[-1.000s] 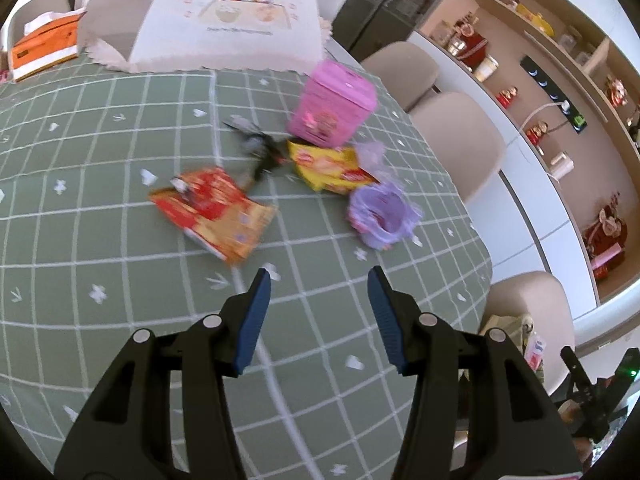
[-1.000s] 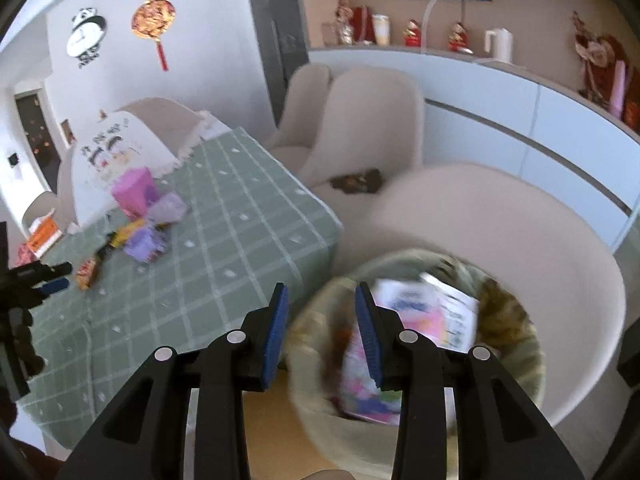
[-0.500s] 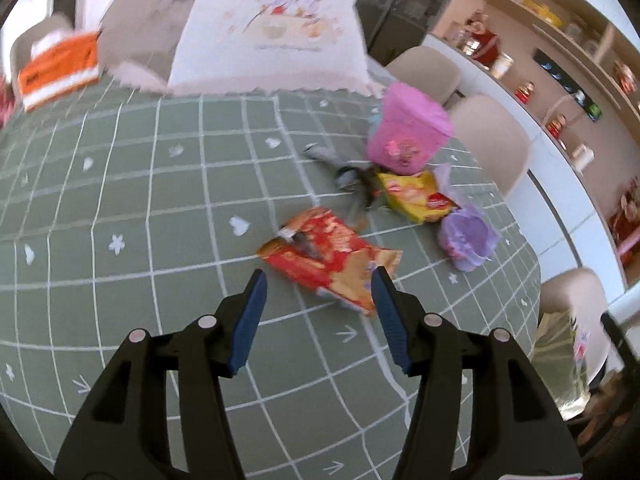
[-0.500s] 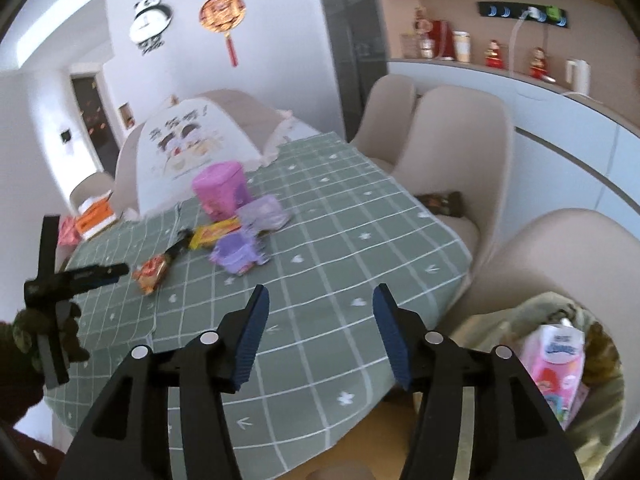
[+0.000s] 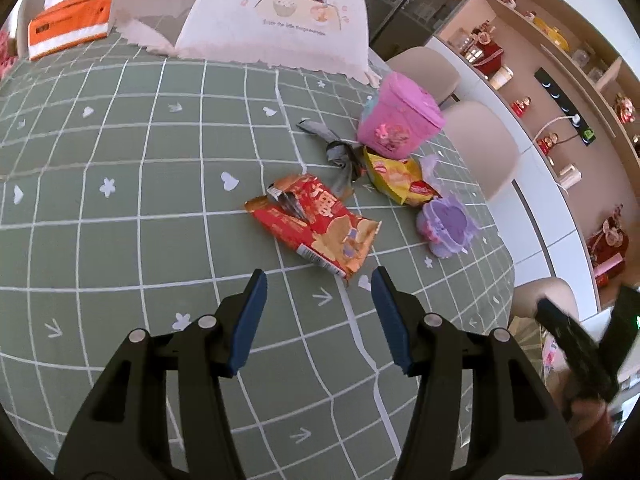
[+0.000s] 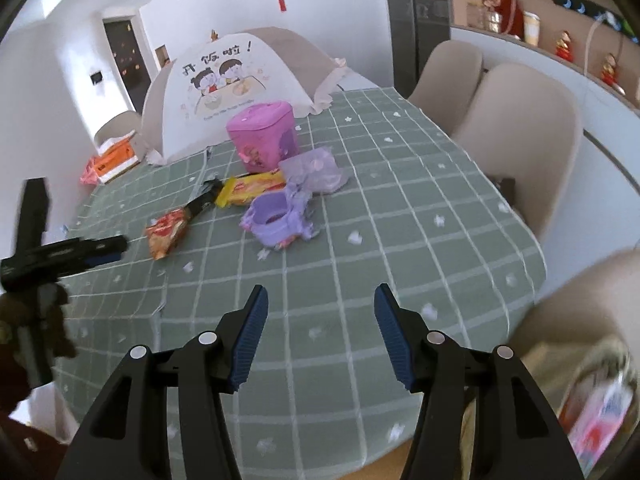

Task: Collect trash
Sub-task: 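Move both tools from the bin back over the table snacks, then grasp the yellow Oreo pack with the left tool while the right tool grasps the purple bag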

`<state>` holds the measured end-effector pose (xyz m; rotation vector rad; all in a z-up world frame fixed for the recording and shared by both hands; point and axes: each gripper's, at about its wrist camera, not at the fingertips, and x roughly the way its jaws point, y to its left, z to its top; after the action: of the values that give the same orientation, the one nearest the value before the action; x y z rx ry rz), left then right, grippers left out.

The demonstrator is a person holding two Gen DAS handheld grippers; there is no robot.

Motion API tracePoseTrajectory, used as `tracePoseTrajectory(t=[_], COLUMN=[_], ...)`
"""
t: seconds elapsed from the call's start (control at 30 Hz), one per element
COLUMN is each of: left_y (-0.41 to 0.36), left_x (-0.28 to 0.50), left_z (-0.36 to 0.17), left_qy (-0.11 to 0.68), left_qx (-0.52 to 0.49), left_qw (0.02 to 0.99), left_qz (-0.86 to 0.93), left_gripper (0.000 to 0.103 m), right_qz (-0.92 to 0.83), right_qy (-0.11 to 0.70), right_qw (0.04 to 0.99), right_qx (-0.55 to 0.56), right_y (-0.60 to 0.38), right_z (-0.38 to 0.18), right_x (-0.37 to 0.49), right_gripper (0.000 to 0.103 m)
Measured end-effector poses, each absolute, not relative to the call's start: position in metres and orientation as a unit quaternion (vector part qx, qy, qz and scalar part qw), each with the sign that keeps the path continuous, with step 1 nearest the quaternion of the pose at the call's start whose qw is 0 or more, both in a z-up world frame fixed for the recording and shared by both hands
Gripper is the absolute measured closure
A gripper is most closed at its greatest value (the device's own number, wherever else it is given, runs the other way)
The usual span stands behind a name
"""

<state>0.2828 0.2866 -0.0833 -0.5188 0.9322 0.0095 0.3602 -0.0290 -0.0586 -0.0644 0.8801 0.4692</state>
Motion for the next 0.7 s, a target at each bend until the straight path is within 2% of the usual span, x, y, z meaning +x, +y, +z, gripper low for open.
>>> tracePoseTrajectory(t=[0.4, 0.7], left_y=[0.289, 0.299], left_x=[0.291, 0.307], left_z=[-0.064, -0.077], left_qy=[0.453, 0.469], left_qx=[-0.227, -0.237], left_qw=[0.862, 0.851], left_qz=[-0.006, -0.015], left_gripper=[0.051, 0.051], right_qz=[0.283, 0.347], right_qy=[0.411, 0.448], right_qw=[0.864, 0.82], right_qx=[-0.069, -0.078], right_y=[0.03, 0.086], right_z=[-0.094, -0.133], right_x=[0.527, 0.596], right_gripper=[0.05, 0.052])
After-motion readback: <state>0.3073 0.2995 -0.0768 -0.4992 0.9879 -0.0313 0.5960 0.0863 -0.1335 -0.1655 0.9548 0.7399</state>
